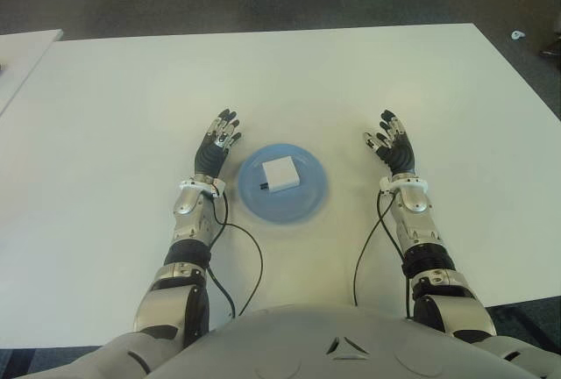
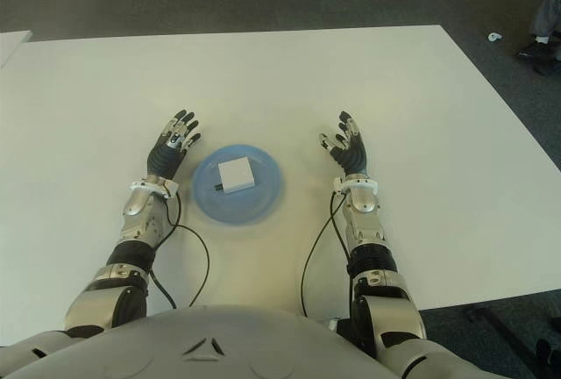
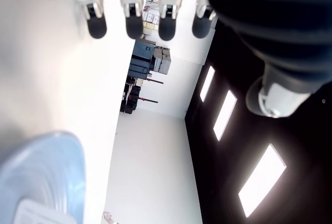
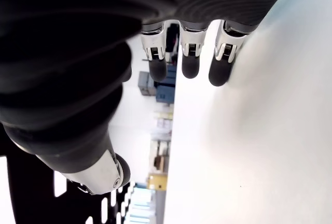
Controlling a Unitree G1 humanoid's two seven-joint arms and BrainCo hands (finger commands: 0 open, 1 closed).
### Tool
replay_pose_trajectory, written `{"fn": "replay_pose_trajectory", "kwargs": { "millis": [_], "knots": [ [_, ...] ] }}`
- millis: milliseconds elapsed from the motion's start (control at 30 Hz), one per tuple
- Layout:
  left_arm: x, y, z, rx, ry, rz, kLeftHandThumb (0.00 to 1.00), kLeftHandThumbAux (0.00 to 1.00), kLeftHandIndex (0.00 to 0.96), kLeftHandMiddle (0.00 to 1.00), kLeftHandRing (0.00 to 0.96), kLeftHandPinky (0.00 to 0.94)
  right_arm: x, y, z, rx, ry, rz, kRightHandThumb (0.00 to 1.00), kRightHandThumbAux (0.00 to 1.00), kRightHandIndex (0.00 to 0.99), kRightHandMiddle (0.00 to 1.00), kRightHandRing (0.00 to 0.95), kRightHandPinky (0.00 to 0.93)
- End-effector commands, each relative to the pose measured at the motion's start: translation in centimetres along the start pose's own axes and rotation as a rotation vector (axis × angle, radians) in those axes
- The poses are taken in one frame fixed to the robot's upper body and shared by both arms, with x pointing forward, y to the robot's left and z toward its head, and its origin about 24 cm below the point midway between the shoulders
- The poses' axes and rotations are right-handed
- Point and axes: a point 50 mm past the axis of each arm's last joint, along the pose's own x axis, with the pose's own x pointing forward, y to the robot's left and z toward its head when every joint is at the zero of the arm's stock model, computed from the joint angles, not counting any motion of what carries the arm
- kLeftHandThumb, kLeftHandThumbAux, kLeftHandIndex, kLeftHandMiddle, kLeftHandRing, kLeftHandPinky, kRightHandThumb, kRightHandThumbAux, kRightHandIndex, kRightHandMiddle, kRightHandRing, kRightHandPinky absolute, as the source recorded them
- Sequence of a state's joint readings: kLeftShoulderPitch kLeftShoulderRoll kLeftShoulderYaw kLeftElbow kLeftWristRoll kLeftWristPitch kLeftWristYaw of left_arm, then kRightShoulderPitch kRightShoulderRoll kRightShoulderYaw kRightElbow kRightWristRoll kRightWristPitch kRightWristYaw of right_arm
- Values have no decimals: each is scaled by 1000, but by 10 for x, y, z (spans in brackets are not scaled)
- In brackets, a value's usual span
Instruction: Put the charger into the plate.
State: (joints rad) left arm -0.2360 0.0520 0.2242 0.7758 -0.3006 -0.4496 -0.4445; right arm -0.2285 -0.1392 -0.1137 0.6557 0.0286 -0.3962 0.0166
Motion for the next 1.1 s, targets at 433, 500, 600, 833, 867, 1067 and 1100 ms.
{"fn": "replay_pose_trajectory", "kwargs": {
  "millis": [433, 500, 600, 833, 867, 1067, 1100],
  "knots": [
    [-12, 9, -14, -12, 75, 4, 10, 482, 0, 74, 63, 44, -6, 4, -22, 25, 63, 28, 41, 760, 21, 40, 0, 0],
    [-11, 9, -14, -9, 75, 2, 9, 480, 0, 74, 63, 45, -6, 4, -24, 19, 67, 32, 44, 773, 23, 39, 0, 0],
    [-11, 9, -13, -7, 75, -1, 9, 477, 0, 74, 64, 47, -7, 3, -27, 17, 76, 41, 47, 789, 22, 35, 0, 0],
    [-11, 9, -14, -10, 70, -2, 18, 469, 0, 73, 64, 51, -10, 5, -32, 8, 87, 64, 36, 826, 19, 29, 0, 13],
    [-11, 9, -14, -11, 69, -2, 19, 469, 0, 72, 65, 54, -10, 5, -33, 8, 87, 66, 30, 830, 20, 29, 0, 15],
    [-12, 9, -13, 2, 65, 11, 20, 469, 0, 57, 55, 67, -11, 9, -35, 6, 84, 75, 5, 831, 23, 38, 3, 19],
    [-12, 9, -13, 7, 64, 17, 19, 469, 0, 56, 55, 68, -11, 9, -35, 5, 85, 76, 4, 829, 24, 39, 4, 18]
  ]
}}
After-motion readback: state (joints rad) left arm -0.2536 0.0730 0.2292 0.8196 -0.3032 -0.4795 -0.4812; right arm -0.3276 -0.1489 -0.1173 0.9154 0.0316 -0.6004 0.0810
